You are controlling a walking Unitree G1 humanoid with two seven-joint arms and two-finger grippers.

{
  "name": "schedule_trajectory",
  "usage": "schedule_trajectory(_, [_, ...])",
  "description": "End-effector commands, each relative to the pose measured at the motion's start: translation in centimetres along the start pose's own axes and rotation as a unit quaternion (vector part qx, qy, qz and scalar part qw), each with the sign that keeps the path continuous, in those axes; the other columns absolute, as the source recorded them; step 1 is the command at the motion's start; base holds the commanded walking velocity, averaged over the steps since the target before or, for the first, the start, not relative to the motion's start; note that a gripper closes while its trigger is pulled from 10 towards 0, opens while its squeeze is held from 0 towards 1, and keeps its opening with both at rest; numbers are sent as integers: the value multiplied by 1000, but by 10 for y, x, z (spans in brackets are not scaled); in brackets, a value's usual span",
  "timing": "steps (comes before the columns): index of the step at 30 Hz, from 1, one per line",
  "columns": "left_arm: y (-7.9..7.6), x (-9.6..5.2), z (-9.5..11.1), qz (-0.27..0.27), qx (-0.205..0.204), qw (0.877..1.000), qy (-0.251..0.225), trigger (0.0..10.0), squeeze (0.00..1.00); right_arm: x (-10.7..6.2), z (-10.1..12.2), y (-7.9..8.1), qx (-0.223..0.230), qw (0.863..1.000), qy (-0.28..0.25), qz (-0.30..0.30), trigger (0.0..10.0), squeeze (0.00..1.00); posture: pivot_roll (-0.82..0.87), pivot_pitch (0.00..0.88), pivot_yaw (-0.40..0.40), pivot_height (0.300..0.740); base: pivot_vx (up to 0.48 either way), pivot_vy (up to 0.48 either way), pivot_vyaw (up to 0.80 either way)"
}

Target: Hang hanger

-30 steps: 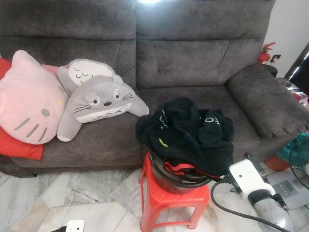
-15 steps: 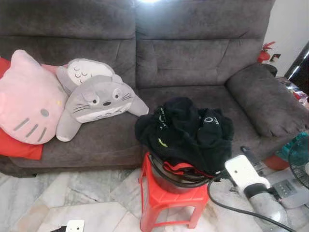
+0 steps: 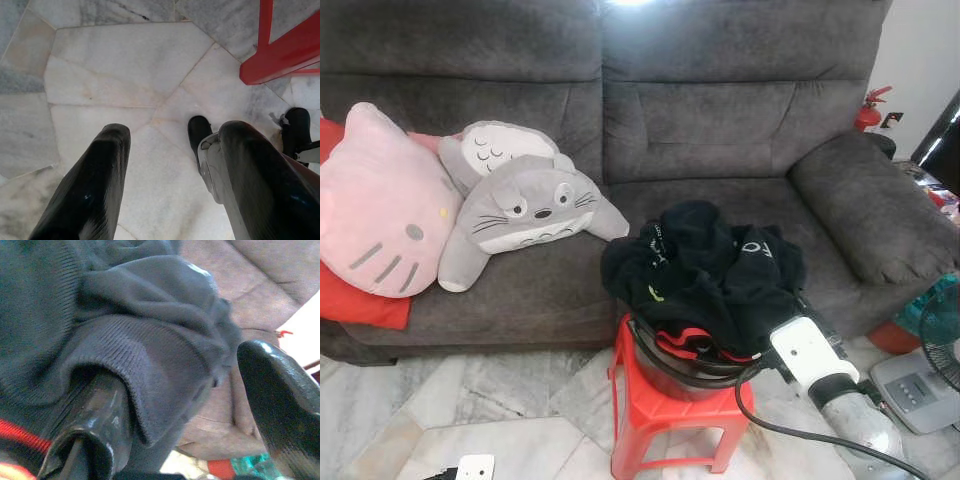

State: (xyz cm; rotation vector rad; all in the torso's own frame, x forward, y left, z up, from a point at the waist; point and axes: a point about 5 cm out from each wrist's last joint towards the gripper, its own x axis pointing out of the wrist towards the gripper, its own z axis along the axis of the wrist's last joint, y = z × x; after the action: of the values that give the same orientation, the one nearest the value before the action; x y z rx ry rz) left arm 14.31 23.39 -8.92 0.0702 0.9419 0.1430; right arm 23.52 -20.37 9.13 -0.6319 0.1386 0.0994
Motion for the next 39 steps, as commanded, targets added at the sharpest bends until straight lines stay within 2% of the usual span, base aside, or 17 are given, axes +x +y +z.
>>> schedule_trajectory(1, [1,-1,-4,2,0,1000,6,10000,0,0,1,-9,4,1000,0,-25,10000,0,-210,53,-43,740,0,0,0])
schedule_trajectory(6, [0,-1,-4,1,1,1000,6,10000,0,0,-8,-15,-2,998,31,-56,10000,0,-210,51,-44,740,0,0,0])
schedule_trajectory(7, [0,-1,-4,-1,2,1000,6,10000,0,-1,-13,-20,8,995,54,-83,10000,0,-209,52,-43,740,0,0,0])
schedule_trajectory(12, [0,-1,-4,-4,3,1000,7,10000,0,-1,-23,-27,41,986,101,-125,10000,0,-209,52,-43,740,0,0,0])
schedule_trajectory(13, [-1,-1,-4,-5,3,1000,7,10000,0,-2,-29,-27,30,983,129,-125,10000,0,-209,52,-43,740,0,0,0])
schedule_trajectory(16, [-1,-1,-4,-6,3,1000,8,10000,0,-3,-37,-26,20,980,158,-123,10000,0,-209,52,-43,740,0,0,0])
schedule_trajectory(20, [-1,-1,-3,-6,4,1000,7,10000,0,-1,-33,-23,36,982,142,-123,10000,0,-209,47,-42,740,0,0,0])
schedule_trajectory(23, [-1,-1,-3,-6,6,1000,7,10000,0,6,-18,-17,58,989,96,-99,10000,0,-211,45,-42,740,0,0,0])
schedule_trajectory(29, [-1,0,-2,-7,14,1000,4,10000,0,10,-7,-13,71,992,58,-92,10000,0,-208,45,-42,740,0,0,0])
schedule_trajectory(35, [-1,0,-2,-8,16,1000,4,10000,0,11,-15,-15,68,989,76,-110,10000,0,-210,46,-42,740,0,0,0])
schedule_trajectory(39, [-2,0,-2,-9,18,1000,5,10000,0,16,-10,-15,124,984,44,-124,10000,0,-209,46,-40,740,0,0,0])
